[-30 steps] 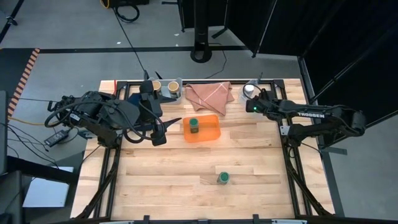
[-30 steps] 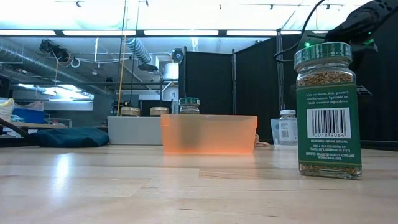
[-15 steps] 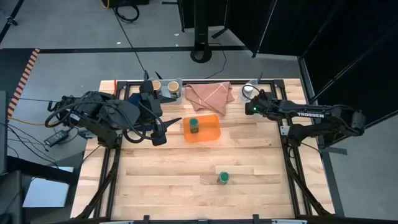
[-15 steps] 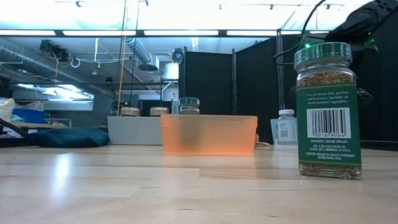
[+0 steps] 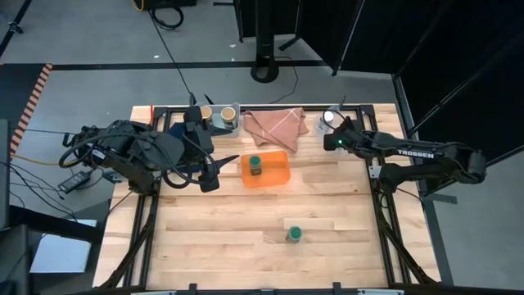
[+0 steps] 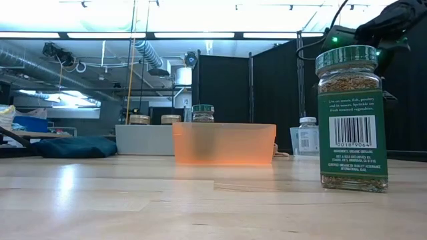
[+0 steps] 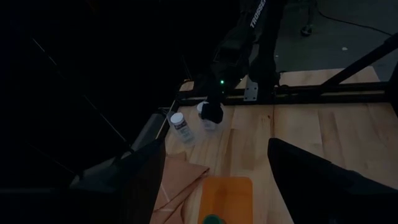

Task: Sort spices by type
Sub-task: Put the white seasoning bottle into the transparent bin

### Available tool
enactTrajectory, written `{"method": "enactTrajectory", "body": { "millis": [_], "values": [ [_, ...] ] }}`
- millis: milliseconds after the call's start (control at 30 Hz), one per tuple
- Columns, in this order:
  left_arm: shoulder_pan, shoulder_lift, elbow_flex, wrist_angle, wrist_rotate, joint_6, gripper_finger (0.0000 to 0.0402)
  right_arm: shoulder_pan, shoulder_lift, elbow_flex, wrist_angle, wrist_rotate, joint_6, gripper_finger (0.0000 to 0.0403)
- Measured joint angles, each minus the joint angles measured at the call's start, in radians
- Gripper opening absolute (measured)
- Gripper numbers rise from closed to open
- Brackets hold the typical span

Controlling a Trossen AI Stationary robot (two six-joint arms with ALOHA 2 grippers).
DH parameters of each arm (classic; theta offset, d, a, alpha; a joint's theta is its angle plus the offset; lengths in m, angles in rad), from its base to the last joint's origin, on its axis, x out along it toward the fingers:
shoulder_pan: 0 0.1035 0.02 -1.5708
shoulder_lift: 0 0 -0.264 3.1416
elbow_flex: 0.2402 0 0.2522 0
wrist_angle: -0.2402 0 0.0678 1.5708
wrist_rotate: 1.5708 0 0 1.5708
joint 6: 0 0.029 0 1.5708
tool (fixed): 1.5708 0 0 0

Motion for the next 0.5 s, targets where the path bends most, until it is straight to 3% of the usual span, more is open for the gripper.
{"method": "enactTrajectory", "body": {
  "millis": [500],
  "values": [
    [0.000,0.000,0.000,-0.001,0.000,0.000,0.0290,-0.013,-0.100,0.049,0.010,0.030,-0.114,0.0273]
  ]
}}
